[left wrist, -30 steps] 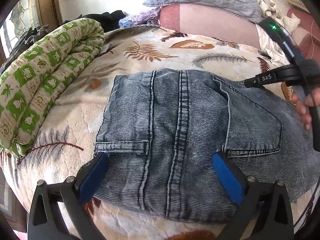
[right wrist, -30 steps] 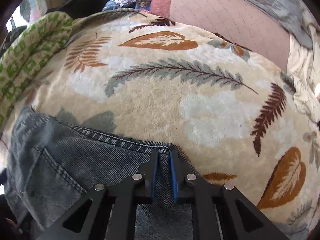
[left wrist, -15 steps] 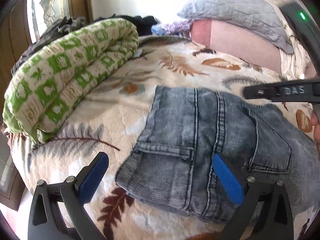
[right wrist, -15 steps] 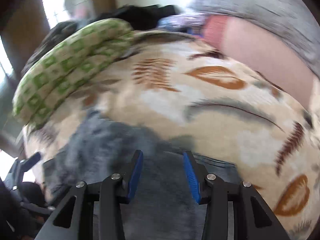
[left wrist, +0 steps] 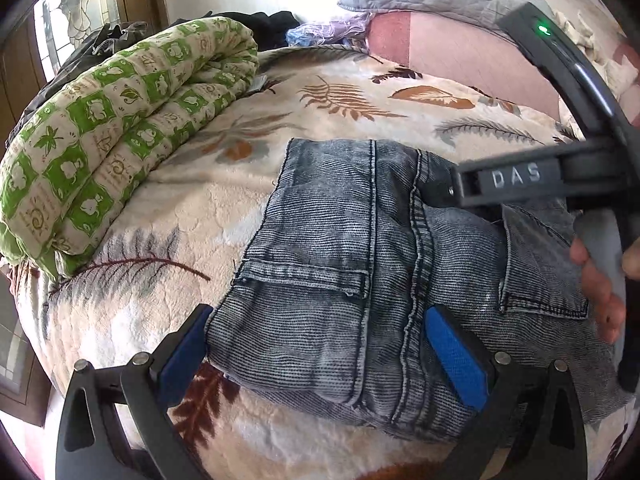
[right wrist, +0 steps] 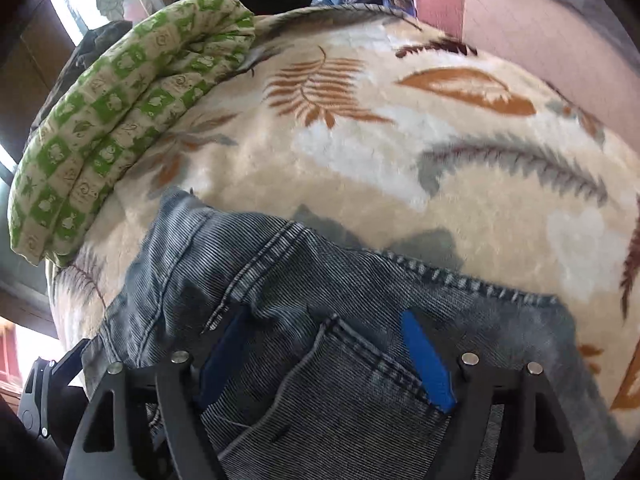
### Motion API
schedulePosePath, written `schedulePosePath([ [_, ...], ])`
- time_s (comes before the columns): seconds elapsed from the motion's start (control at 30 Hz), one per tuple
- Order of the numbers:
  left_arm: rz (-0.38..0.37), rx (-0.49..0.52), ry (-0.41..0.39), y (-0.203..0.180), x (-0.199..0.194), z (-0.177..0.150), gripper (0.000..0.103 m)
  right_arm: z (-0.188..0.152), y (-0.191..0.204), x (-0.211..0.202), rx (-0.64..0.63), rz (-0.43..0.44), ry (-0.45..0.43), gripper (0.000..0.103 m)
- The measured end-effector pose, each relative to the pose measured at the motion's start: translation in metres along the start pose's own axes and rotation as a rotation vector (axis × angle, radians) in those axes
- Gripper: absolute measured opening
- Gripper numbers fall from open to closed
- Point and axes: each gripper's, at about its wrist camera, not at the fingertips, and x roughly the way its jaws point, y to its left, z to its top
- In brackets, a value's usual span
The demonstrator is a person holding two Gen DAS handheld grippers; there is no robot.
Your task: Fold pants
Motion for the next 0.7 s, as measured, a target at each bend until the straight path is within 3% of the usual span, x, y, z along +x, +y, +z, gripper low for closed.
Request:
schedulePosePath([
  [0.17,0.002,0.003,-0.013,-0.001,0.002,0.002,0.103,-0.005,0.001,-0.008,0.015,-0.014,-0.055,0.081],
  [0.3,0.006,0.008,-0.023,-0.002,0.002,0.002,0.103,-0.011,0.003,-0.032,-0.007,-0.063,-0.111,0.081],
  [0.4,0.009,0.006,-0.026,-0.002,0.001,0.001,0.103,-0.018,-0.009,-0.057,0.019,-0.053,-0.164,0.081],
  [0.53,0.012,-0.001,-0.024,-0.001,0.0,0.0,0.103,-0.027,-0.041,-0.08,0.088,-0.071,-0.177,0.081],
  [0.63,0.014,0.003,-0.026,-0.001,-0.001,0.0,0.103,-0.031,-0.072,-0.085,0.161,-0.107,-0.14,0.079],
  [0.7,0.013,0.003,-0.025,-0.001,-0.001,0.0,0.103,-0.033,-0.091,-0.084,0.206,-0.118,-0.108,0.068],
])
